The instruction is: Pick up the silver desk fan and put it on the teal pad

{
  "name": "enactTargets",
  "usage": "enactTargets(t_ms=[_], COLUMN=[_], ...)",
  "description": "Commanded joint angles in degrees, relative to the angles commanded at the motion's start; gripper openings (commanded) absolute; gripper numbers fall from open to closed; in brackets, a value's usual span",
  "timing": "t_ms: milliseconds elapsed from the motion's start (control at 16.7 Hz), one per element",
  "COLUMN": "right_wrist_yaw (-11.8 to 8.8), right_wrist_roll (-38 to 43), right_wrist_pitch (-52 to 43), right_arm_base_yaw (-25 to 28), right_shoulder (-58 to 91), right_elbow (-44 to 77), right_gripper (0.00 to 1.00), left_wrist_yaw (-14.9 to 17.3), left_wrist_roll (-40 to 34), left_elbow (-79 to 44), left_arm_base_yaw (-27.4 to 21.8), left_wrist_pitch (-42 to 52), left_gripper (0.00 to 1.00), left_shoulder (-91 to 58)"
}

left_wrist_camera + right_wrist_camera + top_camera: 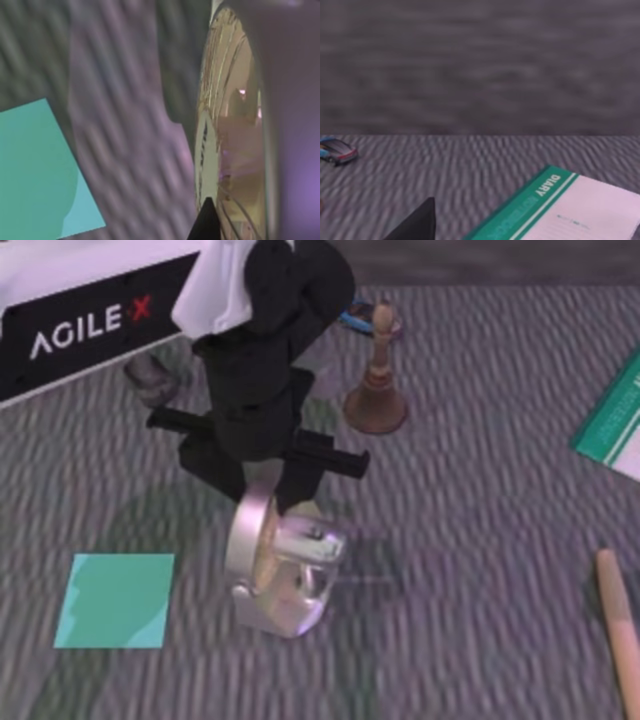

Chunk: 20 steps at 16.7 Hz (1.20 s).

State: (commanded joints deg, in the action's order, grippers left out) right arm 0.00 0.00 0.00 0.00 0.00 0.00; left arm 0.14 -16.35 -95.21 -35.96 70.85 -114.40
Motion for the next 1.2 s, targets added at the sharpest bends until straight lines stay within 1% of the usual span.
enactTargets(t_ms=[180, 240, 780, 1200], right_wrist_yaw=[0.0, 0.0, 0.0, 0.0], right_wrist_roll=[0.0, 0.0, 0.0, 0.0], right_wrist_pitch=[0.0, 0.0, 0.0, 0.0], right_arm_base_yaw=[0.0, 0.0, 0.0, 0.0], right_shoulder=[0.0, 0.0, 0.0, 0.0], right_elbow=[0.0, 0.0, 0.0, 0.0], right_gripper=[1.0, 1.0, 1.0, 1.0], left_wrist_yaw=[0.0, 0.0, -0.02, -0.01], left_wrist_roll=[0.0, 0.0, 0.09, -0.05], left_elbow=[0.0, 0.0, -0.23, -11.1], left_arm_base_yaw=[0.0, 0.0, 0.02, 1.03], left_wrist_pitch=[0.0, 0.0, 0.23, 11.05], left_gripper=[0.02, 0.0, 0.0, 0.0], left_shoulder=[0.0, 0.0, -0.03, -0.1])
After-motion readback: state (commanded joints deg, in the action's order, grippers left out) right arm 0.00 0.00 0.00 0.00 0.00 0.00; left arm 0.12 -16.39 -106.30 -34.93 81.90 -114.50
